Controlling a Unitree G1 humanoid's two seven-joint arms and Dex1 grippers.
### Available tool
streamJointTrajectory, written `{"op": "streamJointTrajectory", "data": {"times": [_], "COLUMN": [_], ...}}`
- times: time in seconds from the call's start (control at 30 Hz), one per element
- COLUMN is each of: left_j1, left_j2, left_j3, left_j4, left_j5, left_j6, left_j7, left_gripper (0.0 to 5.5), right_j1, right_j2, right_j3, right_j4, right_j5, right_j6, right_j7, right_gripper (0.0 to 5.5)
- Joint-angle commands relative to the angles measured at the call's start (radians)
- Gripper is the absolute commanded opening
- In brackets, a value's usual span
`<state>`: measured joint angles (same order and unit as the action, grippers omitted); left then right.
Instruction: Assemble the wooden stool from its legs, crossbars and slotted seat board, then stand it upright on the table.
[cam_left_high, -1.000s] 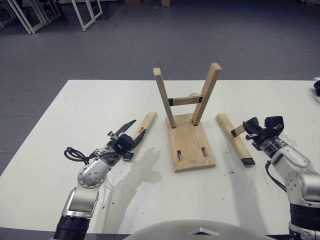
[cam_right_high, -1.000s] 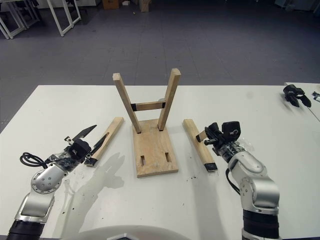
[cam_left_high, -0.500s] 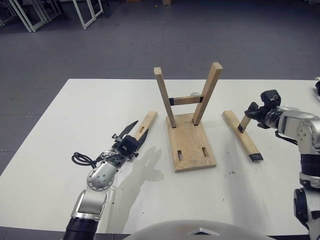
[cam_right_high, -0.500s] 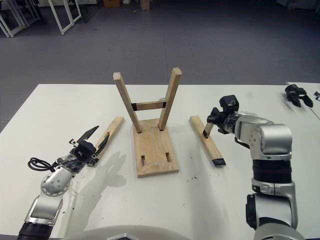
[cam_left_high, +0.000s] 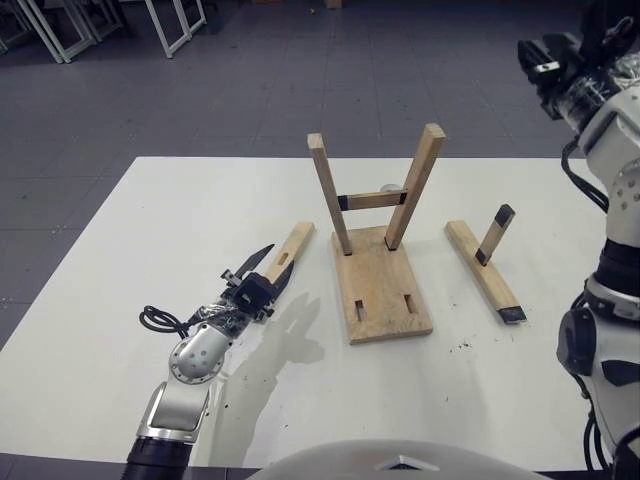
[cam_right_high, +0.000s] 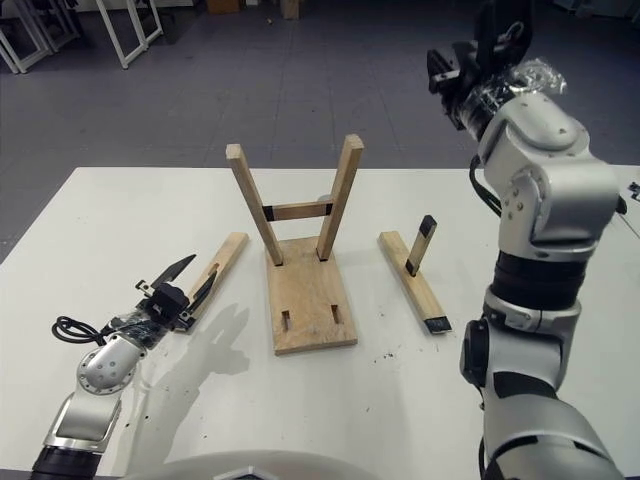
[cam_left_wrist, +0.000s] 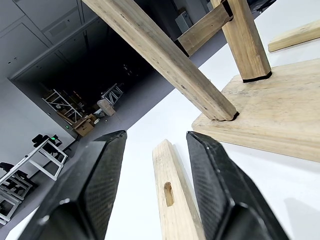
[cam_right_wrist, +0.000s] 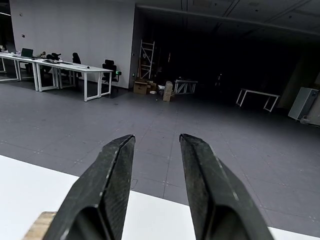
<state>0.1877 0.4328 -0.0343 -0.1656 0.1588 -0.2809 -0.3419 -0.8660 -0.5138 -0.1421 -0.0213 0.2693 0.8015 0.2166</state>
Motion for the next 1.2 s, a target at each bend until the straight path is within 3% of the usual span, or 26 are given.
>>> {"op": "streamJointTrajectory", "data": {"times": [0.03, 0.17, 0.37, 0.53, 0.83, 0.97, 1.2], "left_j1": [-0.028, -0.027, -0.031, -0.005, 0.029, 0.058, 0.055], "left_j2": [0.016, 0.015, 0.017, 0.011, 0.009, 0.005, 0.008], "left_j3": [0.003, -0.002, -0.003, -0.004, 0.019, 0.013, 0.000], "left_j4": [0.017, 0.026, 0.032, 0.016, -0.020, -0.030, -0.035], "left_j5": [-0.009, -0.014, -0.018, -0.014, -0.020, -0.017, -0.023], "left_j6": [0.006, 0.003, 0.003, 0.004, 0.033, 0.033, 0.035], "left_j7": [-0.018, -0.020, -0.021, -0.013, 0.003, 0.003, -0.010], "left_gripper": [2.21, 2.21, 2.21, 2.21, 2.21, 2.21, 2.21], "right_j1": [0.252, 0.504, 0.323, 0.367, 0.632, 0.658, 0.721], "right_j2": [0.004, 0.025, 0.007, 0.043, 0.160, 0.254, 0.251], "right_j3": [0.059, 0.105, 0.002, -0.079, -0.174, -0.172, -0.105], "right_j4": [0.153, 0.173, 0.179, -0.063, -0.501, -0.592, -0.630], "right_j5": [-0.074, -0.087, -0.069, -0.006, 0.093, 0.123, 0.102], "right_j6": [-0.068, -0.029, -0.029, 0.155, 0.589, 0.754, 0.799], "right_j7": [0.024, 0.057, 0.027, -0.006, -0.054, -0.046, -0.063], "right_gripper": [1.64, 1.64, 1.64, 1.64, 1.64, 2.35, 2.41]}}
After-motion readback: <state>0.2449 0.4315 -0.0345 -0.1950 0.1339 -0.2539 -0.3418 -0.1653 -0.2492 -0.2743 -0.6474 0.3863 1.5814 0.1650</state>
